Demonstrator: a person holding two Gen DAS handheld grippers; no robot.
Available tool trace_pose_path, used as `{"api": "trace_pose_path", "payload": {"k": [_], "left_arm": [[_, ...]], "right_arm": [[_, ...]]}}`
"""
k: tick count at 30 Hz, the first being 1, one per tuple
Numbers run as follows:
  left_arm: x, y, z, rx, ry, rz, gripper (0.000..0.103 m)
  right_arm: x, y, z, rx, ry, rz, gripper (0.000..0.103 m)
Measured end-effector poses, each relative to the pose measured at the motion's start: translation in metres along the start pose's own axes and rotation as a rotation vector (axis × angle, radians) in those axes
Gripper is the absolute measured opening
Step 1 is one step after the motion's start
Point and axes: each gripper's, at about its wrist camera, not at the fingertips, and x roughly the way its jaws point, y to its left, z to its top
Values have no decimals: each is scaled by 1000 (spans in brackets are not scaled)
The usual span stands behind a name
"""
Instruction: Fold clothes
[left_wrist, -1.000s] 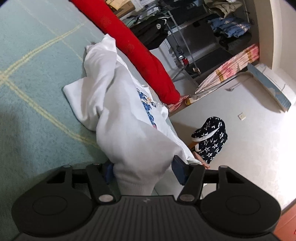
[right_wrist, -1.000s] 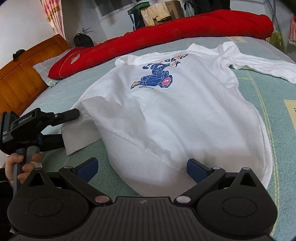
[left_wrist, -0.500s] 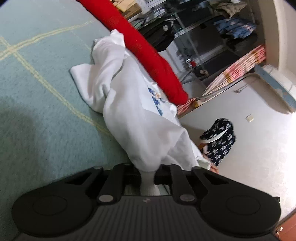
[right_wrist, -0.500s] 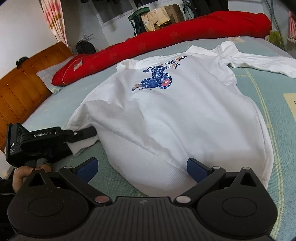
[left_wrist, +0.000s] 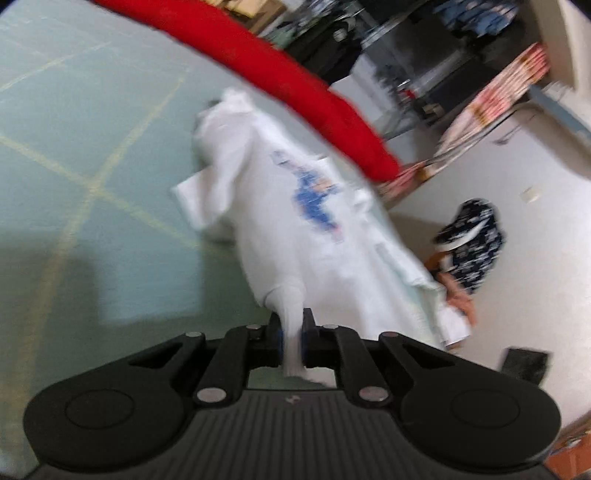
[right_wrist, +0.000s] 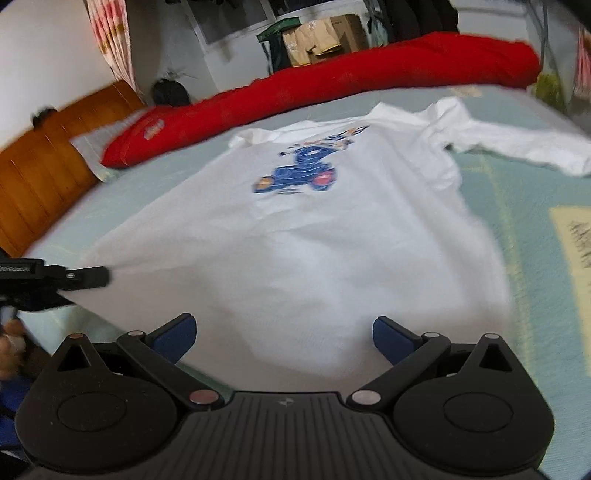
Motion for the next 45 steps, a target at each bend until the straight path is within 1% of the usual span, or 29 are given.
{"api": "trace_pose_path", "payload": {"k": [2,3,5,8,9,10,12,15,19,21,24,26,30,32,33,34,35,36,40,45], "left_arm": [[0,2,-5,13,34,35,8],[-1,1,-8,28,45,52,10],[-6,-5,-11,84,39,82,13],[-19,-15,-9,158,-9,128,20],[-23,-18,-7,185,-32,146,24],[-27,-20,-3,213,-57,164,32],[-32,-23,5,253,-98,206,41],[-27,-18,25,305,-141,277,41],[-1,-3,45,317,-112,333,41],[15,0,47,343,-83,342,41],[36,-7,43,422,-61,310,41],[45,-16,40,472,-61,293,41],[53,-24,40,519,-92,285,41],[58,-23,42,526,-102,309,40],[60,-23,43,528,-105,304,37],[62,-22,44,529,-108,296,26],[64,-22,45,531,-112,289,19],[64,-22,45,527,-112,276,8],[56,-25,44,519,-162,297,5],[29,-11,60,486,-215,368,5]], "right_arm": [[-2,-4,-1,-24,10,-45,103],[-3,-7,-2,-28,16,-62,103],[-5,-15,-5,-10,22,-82,103],[-9,-23,-7,14,12,-78,103],[-10,-23,-6,17,5,-78,103],[-11,-22,-5,17,-1,-77,103],[-13,-17,-3,4,-14,-72,103],[-14,-7,1,-17,-38,-44,103],[-10,6,6,-44,-35,-16,103],[-6,12,6,-53,-25,-13,103],[1,19,6,-64,-6,-14,103],[5,22,7,-70,8,-20,103],[14,24,8,-69,31,-29,103],[19,24,7,-65,45,-32,103],[22,24,6,-64,52,-36,103],[25,24,5,-65,58,-40,103],[27,25,5,-67,62,-45,103],[29,25,4,-71,66,-50,103],[32,28,2,-94,72,-62,103],[31,24,2,-82,66,-47,103]]}}
